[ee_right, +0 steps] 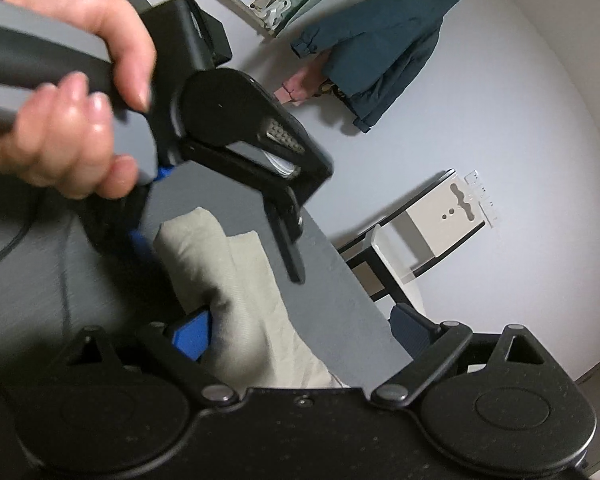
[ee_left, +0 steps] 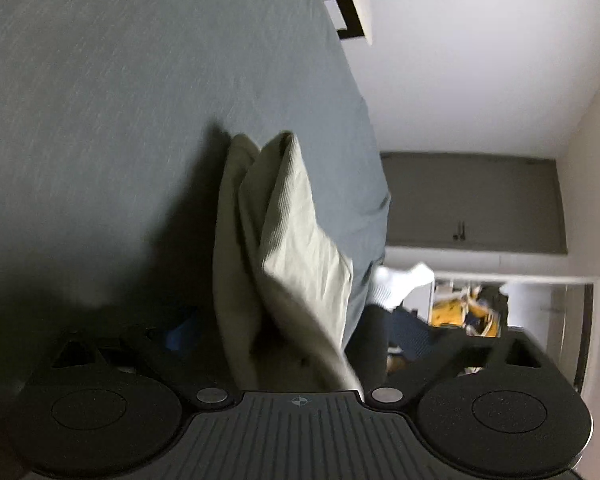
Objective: Fold clothes
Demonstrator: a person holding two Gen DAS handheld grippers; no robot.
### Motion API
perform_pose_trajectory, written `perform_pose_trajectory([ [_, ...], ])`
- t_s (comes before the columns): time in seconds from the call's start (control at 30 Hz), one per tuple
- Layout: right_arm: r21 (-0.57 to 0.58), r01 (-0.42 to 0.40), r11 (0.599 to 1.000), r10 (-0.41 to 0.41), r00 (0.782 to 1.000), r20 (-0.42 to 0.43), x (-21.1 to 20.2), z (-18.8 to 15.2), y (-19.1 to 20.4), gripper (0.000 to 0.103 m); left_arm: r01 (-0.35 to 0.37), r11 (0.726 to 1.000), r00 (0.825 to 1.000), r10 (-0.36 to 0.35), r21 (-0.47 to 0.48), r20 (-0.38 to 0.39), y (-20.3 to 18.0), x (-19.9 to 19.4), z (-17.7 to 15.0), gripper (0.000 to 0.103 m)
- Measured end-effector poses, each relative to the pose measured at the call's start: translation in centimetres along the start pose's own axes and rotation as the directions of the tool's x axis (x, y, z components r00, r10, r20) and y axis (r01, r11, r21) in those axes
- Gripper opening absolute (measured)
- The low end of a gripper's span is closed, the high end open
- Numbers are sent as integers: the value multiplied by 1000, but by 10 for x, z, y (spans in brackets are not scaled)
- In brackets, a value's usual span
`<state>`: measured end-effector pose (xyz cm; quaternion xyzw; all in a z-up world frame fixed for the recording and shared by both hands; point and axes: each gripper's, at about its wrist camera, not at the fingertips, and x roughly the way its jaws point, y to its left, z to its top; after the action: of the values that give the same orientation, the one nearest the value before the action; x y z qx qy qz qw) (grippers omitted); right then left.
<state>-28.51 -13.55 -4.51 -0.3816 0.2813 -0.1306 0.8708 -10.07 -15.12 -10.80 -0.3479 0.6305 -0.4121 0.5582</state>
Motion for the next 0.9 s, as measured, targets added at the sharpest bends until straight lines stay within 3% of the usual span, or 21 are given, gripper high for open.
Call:
perform_pose_trajectory([
  [0.07,16,-8,1000,8,1000,-3,-2,-3,-2,93,-13,1000,1000,13,-4,-8,2,3,-3,39],
  [0.2,94,-83,992,84,996,-6,-8,-11,-13,94,-49,998,999,49,32,-7,-2,9,-6,19],
  [0.27,174,-175,969,175,984,14,-16,-19,-25,95,-74,994,997,73,80,16,-8,11,-10,17],
  [0.33,344,-249,905,251,967,40,-19,-32,-53,95,-101,988,995,99,113,28,-14,14,-11,17],
  [0.4,527,-290,799,303,951,65,-13,-45,-88,95,-135,981,991,132,140,36,-18,18,-13,17],
  [0.5,798,-236,555,370,929,17,18,-75,-144,95,-158,975,987,153,153,45,-20,19,-12,17],
  [0.57,900,-216,378,467,884,16,39,-98,-161,79,-169,971,985,163,166,50,-23,16,-5,17],
  [0.67,967,-198,158,560,825,77,72,-125,-171,72,-190,960,982,181,205,63,-18,-12,7,17],
  [0.7,976,-187,111,581,809,89,79,-130,-169,70,-199,955,980,188,222,67,-19,-14,7,17],
  [0.8,988,-150,37,625,775,94,93,-144,-152,62,-227,935,974,213,271,82,-24,-16,7,17],
  [0.9,985,-170,-41,612,775,159,97,-155,-145,61,-251,917,968,234,309,92,-31,-12,10,17],
])
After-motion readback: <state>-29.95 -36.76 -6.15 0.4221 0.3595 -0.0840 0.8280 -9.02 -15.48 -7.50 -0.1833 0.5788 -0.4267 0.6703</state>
